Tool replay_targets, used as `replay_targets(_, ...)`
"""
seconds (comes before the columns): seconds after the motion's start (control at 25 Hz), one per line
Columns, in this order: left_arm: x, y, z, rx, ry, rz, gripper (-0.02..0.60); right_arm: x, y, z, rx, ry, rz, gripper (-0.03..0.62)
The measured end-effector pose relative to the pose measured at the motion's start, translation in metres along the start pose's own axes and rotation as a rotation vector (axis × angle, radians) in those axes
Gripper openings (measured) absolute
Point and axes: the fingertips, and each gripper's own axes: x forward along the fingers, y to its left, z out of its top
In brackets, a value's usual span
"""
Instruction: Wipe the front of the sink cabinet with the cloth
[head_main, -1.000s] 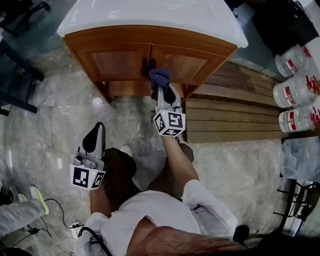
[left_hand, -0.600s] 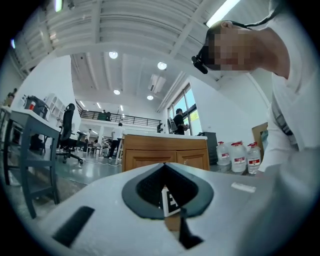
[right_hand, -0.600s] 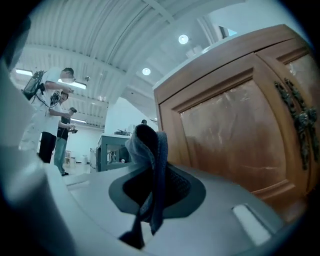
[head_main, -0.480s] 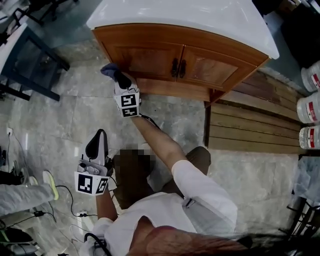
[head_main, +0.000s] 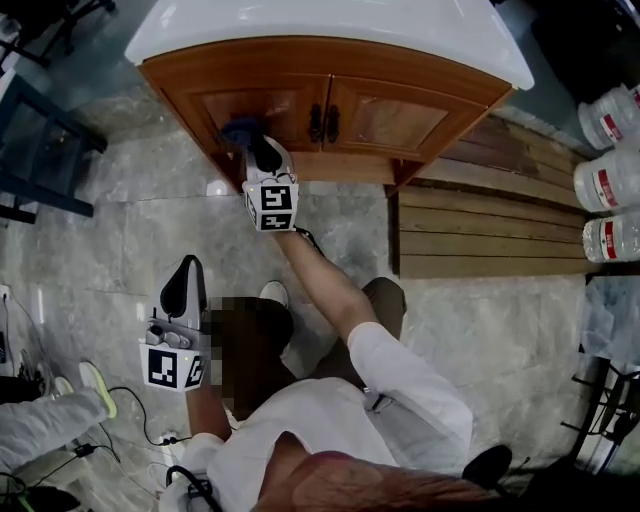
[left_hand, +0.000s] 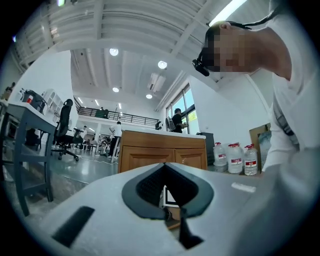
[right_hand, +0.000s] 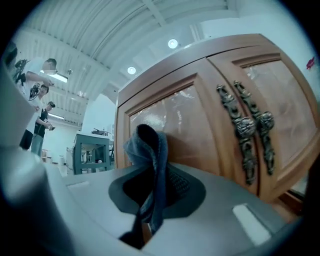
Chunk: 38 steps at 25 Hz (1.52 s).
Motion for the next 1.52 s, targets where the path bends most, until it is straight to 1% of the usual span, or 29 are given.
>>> replay_targets(0.28, 0.028, -0.029, -0.005, -0.026, -0.021, -0.090, 0.003, -0.052, -0.063, 0.021, -0.059, -0.037, -0.079, 0.051)
replay_targets(0.48, 0.042, -0.054, -0.011, -0.047, -0.031, -0.150, 0.003, -0.086, -0.101, 0.033, -0.072, -0.057, -0.129, 0.051)
replay_targets(0.64, 0.050, -0.072, -0.010, -0.052, -0.036, -0.189, 0.003, -0.104, -0.142, 0.040, -0.063, -0.055, -0.197, 0.051)
replay_targets(0.92, 0.055, -0.080, -0.009, -0.046, -0.035, -0.210, 0.002, -0.131, -0.223, 0.047, -0.046, -0.051, -0.336, 0.051)
replay_targets(1.24, 0.056, -0.077, -0.008, -0.041, -0.033, -0.210, 0.003, -0.168, -0.303, 0.054, -0.063, -0.045, -0.484, 0.051)
replay_targets(1.36, 0.058, -0.077, -0.009, -0.041, -0.032, -0.214, 0.002, -0.185, -0.328, 0.058, -0.064, -0.053, -0.538, 0.051)
replay_targets(1.52, 0.059, -0.077, -0.009, -0.041, -0.031, -0.219, 0.003, -0.203, -0.347, 0.063, -0.078, -0.055, -0.575, 0.051)
